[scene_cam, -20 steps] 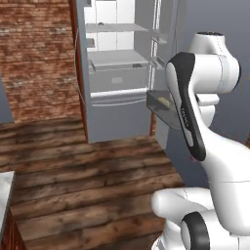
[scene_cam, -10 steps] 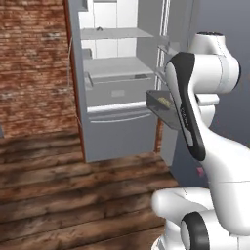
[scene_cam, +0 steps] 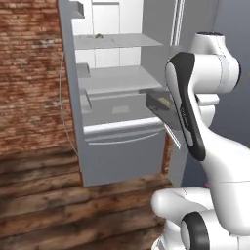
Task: Place two dumplings into each of the tupperware containers and then place the containers in the fridge.
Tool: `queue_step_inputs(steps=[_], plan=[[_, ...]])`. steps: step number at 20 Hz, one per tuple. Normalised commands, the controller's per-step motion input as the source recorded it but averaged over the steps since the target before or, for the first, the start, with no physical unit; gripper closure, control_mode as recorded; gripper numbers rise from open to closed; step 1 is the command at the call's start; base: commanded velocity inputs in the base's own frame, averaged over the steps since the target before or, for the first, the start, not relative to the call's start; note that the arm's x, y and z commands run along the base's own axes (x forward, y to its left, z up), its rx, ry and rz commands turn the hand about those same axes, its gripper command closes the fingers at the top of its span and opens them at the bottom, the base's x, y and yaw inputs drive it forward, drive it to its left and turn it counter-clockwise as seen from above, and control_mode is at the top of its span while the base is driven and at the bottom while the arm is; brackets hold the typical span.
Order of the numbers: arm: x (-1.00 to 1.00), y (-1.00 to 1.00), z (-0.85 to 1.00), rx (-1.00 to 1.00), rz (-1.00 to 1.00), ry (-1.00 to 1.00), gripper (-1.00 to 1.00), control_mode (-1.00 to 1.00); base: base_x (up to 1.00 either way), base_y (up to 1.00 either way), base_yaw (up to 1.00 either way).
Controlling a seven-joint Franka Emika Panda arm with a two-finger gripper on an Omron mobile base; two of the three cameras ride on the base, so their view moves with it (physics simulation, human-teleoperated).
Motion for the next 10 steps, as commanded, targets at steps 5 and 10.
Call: queue_step_inputs(steps=[5, 10], plan=[[0.0, 0.0, 0.0, 0.0, 0.0, 0.0, 1.0, 1.0, 1.0, -0.31, 0.0], [0.0, 0.0, 0.0, 0.0, 0.0, 0.0, 1.0, 1.0, 1.0, -0.17, 0.0]])
